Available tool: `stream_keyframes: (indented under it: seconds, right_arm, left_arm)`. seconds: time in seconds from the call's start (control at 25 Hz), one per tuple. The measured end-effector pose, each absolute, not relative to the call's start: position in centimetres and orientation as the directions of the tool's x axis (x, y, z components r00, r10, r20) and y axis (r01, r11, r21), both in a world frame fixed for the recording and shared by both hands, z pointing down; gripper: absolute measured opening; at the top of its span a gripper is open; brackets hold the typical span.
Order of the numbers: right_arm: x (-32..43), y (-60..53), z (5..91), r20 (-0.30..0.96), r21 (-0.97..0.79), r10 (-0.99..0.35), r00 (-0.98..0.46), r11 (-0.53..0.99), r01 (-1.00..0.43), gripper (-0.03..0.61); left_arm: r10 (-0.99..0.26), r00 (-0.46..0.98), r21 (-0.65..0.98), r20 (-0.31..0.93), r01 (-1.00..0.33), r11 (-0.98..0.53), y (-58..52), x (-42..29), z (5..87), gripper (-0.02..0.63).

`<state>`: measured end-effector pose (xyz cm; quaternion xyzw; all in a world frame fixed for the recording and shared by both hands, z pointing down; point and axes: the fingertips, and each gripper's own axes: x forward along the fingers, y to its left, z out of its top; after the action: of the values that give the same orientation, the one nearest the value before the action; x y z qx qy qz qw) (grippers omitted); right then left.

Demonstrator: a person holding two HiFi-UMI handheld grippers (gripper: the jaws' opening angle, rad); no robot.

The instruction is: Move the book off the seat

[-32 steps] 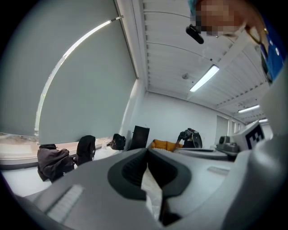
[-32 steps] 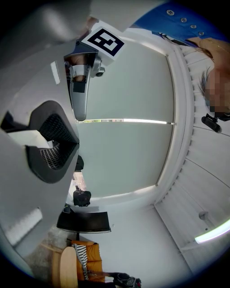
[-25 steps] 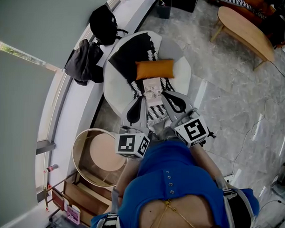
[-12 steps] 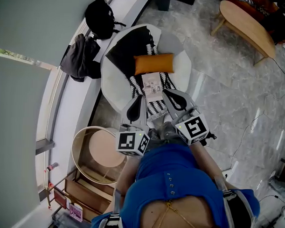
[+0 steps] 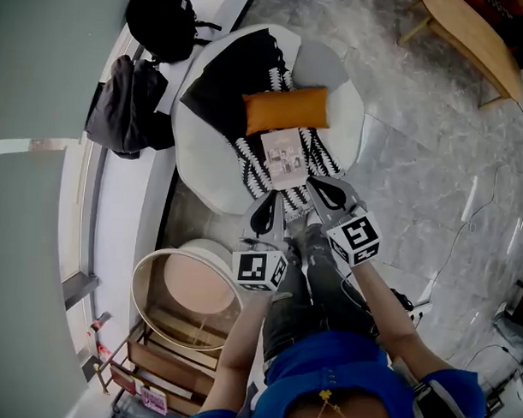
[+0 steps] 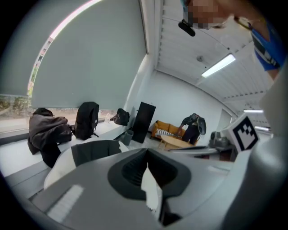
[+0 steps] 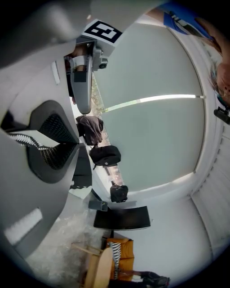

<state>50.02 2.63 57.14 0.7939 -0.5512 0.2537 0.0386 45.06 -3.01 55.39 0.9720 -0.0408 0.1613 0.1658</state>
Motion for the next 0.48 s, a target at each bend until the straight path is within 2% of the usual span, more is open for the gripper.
stream_keyframes:
  seconds: [0.24, 0.32, 0.36, 0.48]
  right_arm:
    - [53.5, -0.2, 76.2, 0.538, -0.319, -0.822, 0.187, -0.404, -0.857, 0.003]
    - [54.4, -0.6, 83.2, 0.576, -0.328, -0.804, 0.148, -0.393, -0.859, 0.005]
    - [54.6, -0.5, 86.7, 0.597, -0.332, -0.792, 0.125, -0.386, -0.861, 0.014]
    - [54.7, 0.1, 96.5, 0.649, -0.380, -0.759, 0.056, -0.387, -0.840, 0.112]
  left_arm:
    - [-0.022, 0.905, 0.316, 0.424, -0.171, -0.933, -6.2, 47.7, 73.9, 0.003]
    - [-0.018, 0.886, 0.332, 0.463, -0.192, -0.924, -7.2, 48.2, 80.8, 0.028]
    - [-0.015, 0.875, 0.344, 0.483, -0.205, -0.916, -7.6, 48.3, 84.2, 0.044]
    - [0.004, 0.840, 0.370, 0.542, -0.234, -0.899, -8.5, 48.1, 93.8, 0.067]
